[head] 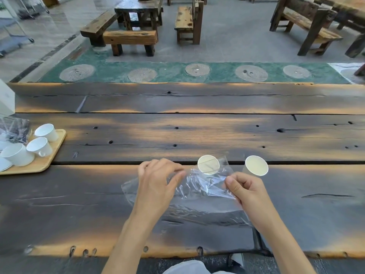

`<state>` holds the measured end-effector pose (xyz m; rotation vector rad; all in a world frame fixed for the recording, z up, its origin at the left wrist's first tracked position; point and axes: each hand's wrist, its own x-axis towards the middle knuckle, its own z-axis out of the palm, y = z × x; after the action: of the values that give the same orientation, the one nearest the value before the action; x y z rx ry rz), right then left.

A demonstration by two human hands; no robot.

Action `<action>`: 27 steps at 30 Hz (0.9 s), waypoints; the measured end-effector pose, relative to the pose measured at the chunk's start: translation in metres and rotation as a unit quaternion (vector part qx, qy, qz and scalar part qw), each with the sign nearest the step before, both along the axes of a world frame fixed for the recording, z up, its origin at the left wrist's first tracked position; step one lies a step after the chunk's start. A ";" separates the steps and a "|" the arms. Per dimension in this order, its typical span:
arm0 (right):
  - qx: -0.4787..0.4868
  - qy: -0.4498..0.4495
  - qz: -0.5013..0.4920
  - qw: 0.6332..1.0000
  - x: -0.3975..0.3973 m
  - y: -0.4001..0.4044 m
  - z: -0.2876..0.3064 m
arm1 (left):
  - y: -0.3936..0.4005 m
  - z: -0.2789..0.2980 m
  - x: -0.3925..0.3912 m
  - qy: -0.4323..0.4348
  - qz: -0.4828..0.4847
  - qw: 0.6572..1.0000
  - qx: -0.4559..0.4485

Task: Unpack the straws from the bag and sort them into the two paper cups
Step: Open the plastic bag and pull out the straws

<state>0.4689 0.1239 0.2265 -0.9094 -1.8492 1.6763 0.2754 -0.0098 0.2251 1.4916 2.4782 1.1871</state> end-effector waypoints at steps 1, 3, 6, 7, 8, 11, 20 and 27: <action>0.000 0.000 0.002 1.000 0.000 0.000 0.001 | 0.001 0.001 0.000 0.000 0.002 1.000 0.009; 0.002 -0.002 0.005 1.000 0.001 0.001 0.002 | 0.002 0.002 -0.002 -0.025 0.006 0.999 0.024; 0.007 -0.008 0.005 1.000 0.002 0.004 0.002 | 0.001 0.004 -0.008 -0.094 0.007 0.995 0.044; 0.008 -0.008 0.006 1.000 0.002 0.004 0.002 | 0.001 0.005 -0.008 -0.112 0.006 0.993 0.045; 0.008 -0.005 0.008 1.000 0.001 0.004 0.002 | 0.002 0.006 -0.008 -0.120 0.001 0.992 0.045; 0.007 0.005 0.015 1.000 -0.002 0.001 0.002 | 0.005 0.010 -0.002 -0.110 -0.024 0.993 0.043; 0.005 0.015 -0.015 1.000 0.000 0.006 0.008 | 0.001 0.024 -0.013 -0.094 0.080 0.988 0.095; -0.085 0.141 -0.099 0.981 -0.014 0.009 0.033 | -0.019 0.000 -0.006 -0.150 0.280 0.924 0.212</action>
<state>0.4548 0.1333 0.2599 -0.8421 -1.4022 1.7544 0.2690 -0.0291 0.2254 0.5432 2.6004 1.9642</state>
